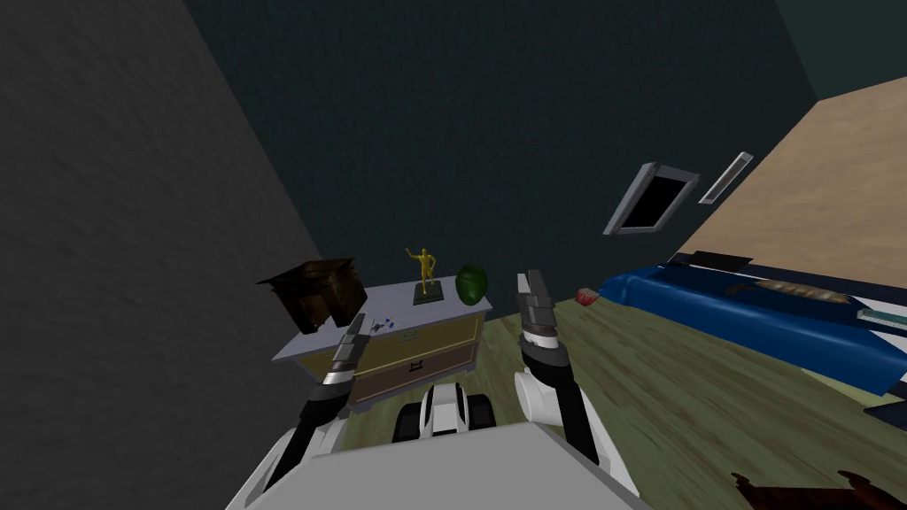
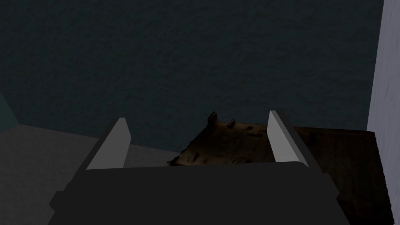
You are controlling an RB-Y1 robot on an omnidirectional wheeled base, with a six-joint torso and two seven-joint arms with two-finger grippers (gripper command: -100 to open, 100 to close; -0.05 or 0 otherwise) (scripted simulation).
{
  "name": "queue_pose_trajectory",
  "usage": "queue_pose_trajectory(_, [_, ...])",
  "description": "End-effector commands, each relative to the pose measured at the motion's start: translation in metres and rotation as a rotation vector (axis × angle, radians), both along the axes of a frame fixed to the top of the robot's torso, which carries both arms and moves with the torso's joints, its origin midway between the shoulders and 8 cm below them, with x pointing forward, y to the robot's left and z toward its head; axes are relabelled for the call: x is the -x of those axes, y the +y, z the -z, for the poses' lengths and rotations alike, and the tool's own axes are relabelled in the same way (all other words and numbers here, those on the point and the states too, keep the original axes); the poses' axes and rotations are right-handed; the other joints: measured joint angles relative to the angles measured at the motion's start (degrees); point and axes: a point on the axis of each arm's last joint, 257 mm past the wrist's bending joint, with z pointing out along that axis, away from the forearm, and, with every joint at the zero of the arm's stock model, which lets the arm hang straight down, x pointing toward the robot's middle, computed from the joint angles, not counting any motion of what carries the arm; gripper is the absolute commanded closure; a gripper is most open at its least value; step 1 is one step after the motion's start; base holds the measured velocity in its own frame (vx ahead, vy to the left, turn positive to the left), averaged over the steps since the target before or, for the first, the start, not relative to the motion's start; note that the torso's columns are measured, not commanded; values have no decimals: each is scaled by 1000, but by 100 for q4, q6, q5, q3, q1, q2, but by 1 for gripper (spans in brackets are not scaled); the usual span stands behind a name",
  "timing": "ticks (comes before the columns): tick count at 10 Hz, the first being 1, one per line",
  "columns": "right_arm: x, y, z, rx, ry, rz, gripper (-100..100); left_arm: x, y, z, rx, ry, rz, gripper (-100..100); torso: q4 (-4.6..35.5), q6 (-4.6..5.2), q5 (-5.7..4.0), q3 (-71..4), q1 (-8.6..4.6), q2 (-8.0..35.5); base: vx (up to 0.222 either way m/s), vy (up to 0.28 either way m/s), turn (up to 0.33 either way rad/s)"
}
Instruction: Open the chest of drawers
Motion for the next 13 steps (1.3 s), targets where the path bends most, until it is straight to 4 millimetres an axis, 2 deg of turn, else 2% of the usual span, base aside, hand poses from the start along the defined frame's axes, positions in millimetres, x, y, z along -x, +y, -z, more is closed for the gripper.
queue_pose_trajectory(1, [0,0,0,0,0,0,0,2,6,21,2,23,-5,-100,1,-1,1,1,1,2,17,-35,14])
queue_pose_trajectory(11, [0,0,0,0,0,0,0,16,19,93,22,95,-26,-100,0,0,1,1,1,0,26,-43,21])
queue_pose_trajectory(13, [0,0,0,0,0,0,0,19,21,105,28,110,-31,-100,-32,9,27,-6,9,-19,34,-31,20])
